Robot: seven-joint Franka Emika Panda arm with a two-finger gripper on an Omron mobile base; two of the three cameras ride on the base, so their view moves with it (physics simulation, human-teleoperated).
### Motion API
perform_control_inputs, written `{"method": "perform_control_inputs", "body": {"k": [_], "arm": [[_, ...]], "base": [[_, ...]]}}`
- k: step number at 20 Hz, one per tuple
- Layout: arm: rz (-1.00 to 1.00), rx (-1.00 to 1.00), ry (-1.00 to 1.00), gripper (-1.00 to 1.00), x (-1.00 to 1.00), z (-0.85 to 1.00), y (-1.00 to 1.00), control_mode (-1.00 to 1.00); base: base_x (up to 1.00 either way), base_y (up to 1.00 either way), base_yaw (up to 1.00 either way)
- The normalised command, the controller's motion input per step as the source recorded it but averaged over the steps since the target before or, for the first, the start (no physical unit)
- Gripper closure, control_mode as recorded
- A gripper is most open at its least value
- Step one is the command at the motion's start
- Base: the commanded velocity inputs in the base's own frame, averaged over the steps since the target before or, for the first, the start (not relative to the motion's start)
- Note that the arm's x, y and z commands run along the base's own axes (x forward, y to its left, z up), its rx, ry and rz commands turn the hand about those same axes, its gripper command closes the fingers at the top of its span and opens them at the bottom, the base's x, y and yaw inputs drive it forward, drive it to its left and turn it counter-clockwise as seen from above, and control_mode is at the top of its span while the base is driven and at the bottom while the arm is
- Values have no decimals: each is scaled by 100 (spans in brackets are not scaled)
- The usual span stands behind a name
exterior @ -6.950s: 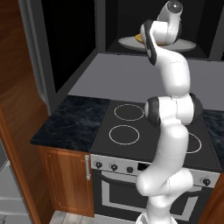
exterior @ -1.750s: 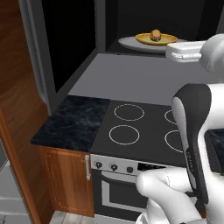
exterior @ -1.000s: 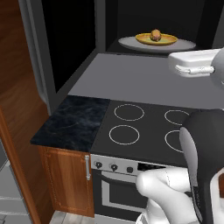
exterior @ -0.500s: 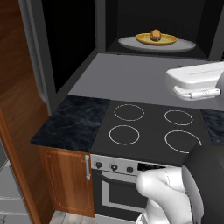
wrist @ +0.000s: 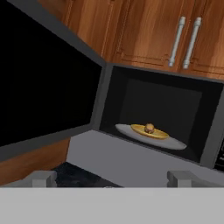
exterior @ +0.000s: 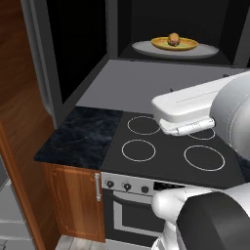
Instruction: Transport the chicken drumstick from the fridge to the microwave and turn on the microwave.
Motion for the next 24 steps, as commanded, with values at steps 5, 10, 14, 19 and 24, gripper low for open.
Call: {"method": "perform_control_inputs", "body": {"k": [5, 10, 14, 19, 24], "arm": [[5, -7, 8, -100, -12, 0, 53, -100], [5, -5, 5, -100, -14, 0, 38, -100], [5, -6, 1, -100, -1, -3, 24, -100], [4, -8, 0, -100, 0, -10, 18, -100], [3, -8, 0, -100, 0, -20, 11, -100]], "base": [[0, 0, 0], [0, 0, 0], [0, 0, 0], [0, 0, 0], [0, 0, 0]]}}
